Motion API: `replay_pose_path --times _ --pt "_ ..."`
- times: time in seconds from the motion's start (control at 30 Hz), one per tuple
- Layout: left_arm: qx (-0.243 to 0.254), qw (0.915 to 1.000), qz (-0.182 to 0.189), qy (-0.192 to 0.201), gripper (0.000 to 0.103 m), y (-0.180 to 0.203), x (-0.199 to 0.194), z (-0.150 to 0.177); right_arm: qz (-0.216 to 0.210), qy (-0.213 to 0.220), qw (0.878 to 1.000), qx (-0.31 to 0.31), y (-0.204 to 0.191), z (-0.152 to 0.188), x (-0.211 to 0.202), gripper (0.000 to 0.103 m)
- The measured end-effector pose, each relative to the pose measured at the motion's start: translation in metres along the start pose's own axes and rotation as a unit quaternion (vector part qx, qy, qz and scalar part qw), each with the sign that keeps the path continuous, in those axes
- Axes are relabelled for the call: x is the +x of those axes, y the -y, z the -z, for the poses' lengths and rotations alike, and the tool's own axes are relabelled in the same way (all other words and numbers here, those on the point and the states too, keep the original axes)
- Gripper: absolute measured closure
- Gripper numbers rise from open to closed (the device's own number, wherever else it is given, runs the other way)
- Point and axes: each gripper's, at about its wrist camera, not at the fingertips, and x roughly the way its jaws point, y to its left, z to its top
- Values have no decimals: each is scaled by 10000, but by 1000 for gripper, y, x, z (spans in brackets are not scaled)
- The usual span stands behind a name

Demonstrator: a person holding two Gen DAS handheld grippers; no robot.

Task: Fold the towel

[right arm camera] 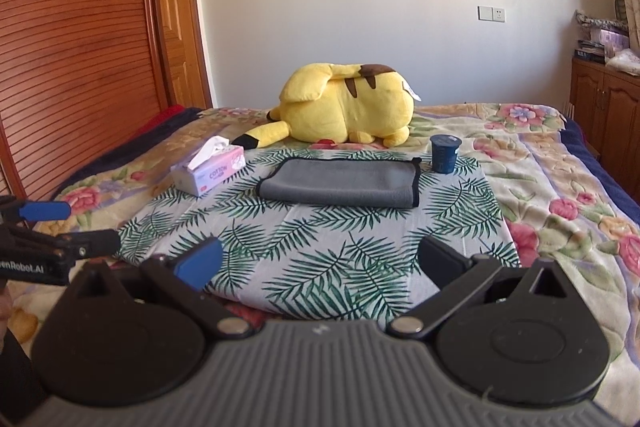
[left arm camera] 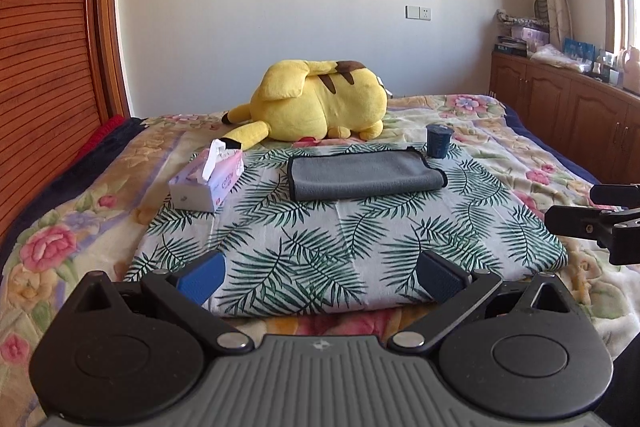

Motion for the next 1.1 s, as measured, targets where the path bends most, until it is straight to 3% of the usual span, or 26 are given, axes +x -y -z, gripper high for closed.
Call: replay_pose_path --times 0.53,1.1 --pt "68 9999 -58 79 18 3 10 20 250 58 9996 77 4 12 3 0" --pt "-10 9988 -150 468 18 -3 3 16 474 386 9981 24 5 14 -4 0"
